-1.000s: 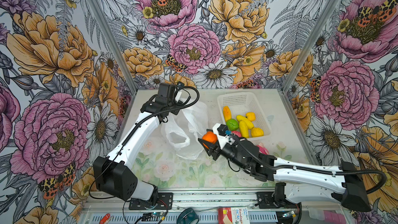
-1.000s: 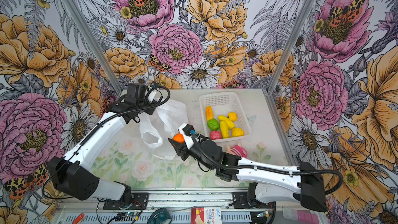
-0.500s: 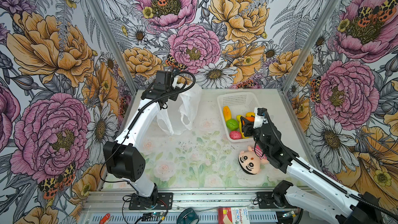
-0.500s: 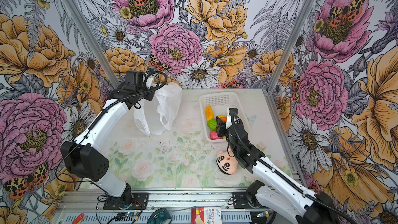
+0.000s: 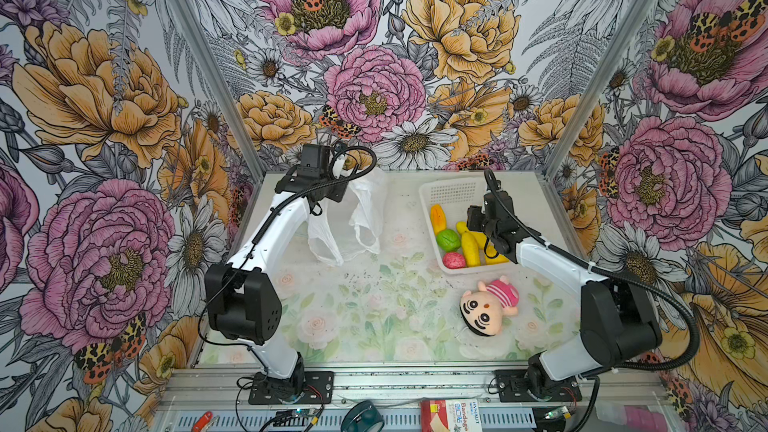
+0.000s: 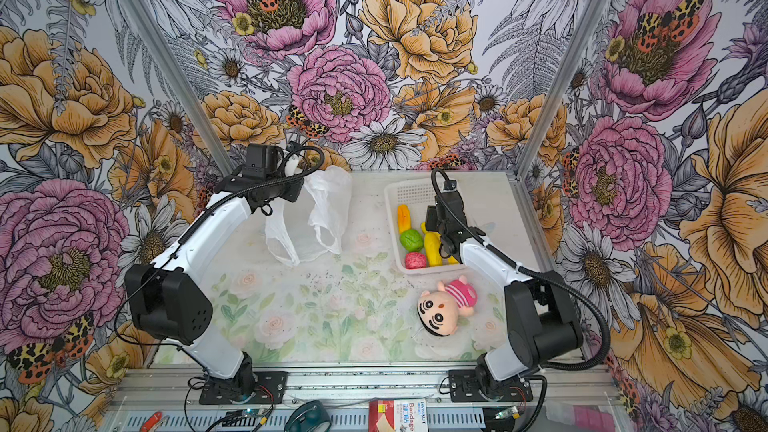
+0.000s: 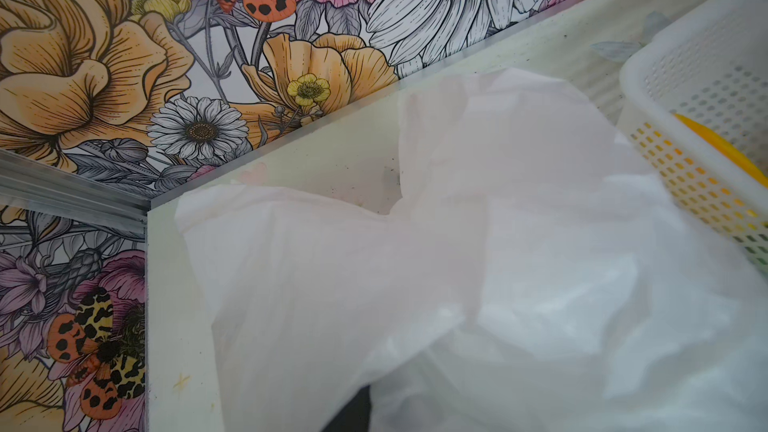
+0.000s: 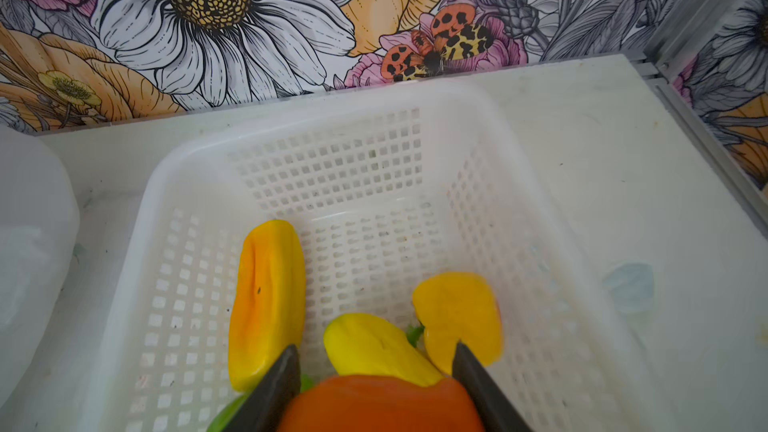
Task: Untie the knot of the plastic bag and take out the fruit
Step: 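Carry the orange fruit over the white basket with the right gripper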
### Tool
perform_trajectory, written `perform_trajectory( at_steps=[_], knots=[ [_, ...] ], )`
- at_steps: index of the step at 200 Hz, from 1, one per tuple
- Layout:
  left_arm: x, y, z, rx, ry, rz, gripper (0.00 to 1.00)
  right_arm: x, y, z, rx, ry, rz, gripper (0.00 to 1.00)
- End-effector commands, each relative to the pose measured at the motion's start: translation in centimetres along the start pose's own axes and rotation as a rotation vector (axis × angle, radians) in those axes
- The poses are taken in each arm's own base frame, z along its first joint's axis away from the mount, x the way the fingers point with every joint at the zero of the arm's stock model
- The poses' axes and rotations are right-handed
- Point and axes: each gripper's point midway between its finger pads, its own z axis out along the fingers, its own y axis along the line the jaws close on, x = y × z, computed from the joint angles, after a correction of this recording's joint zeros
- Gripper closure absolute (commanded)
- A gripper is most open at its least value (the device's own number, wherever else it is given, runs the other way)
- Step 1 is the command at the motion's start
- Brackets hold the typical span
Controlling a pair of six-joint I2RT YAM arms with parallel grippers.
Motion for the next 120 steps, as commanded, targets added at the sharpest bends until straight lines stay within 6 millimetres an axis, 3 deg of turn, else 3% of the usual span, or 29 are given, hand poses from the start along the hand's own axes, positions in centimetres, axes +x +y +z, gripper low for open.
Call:
perform_trajectory(
  at_steps=[1, 6, 23, 57, 94, 120],
  knots=[
    [-0.7, -0.6, 0.6, 0.037, -0.027, -0.024, 1.0, -1.6, 0.7, 3.2, 0.013, 0.034, -0.021, 0.81],
    [-0.8, -0.6, 0.5, 0.043, -0.032, -0.029, 1.0, -2.2, 1.0, 3.7, 0.014, 0.033, -0.023, 0.81],
    [-1.1, -1.0, 0.6, 0.098, -0.049, -0.054, 1.0, -1.5, 1.4, 6.2, 0.019, 0.079, -0.035, 0.81],
    [-2.5, -2.9, 0.3, 0.226, -0.089, -0.111, 1.0, -0.5, 1.3, 8.7, 0.034, 0.111, -0.037, 0.75],
    [-4.9, -5.3, -0.2, 0.403, -0.214, -0.216, 1.0, 0.7, 0.2, 10.0, 0.065, 0.141, -0.014, 0.71],
    [-5.8, -5.0, 0.4, 0.403, -0.221, -0.234, 1.0, 1.0, -0.5, 10.3, 0.085, 0.146, 0.0, 0.62]
  ],
)
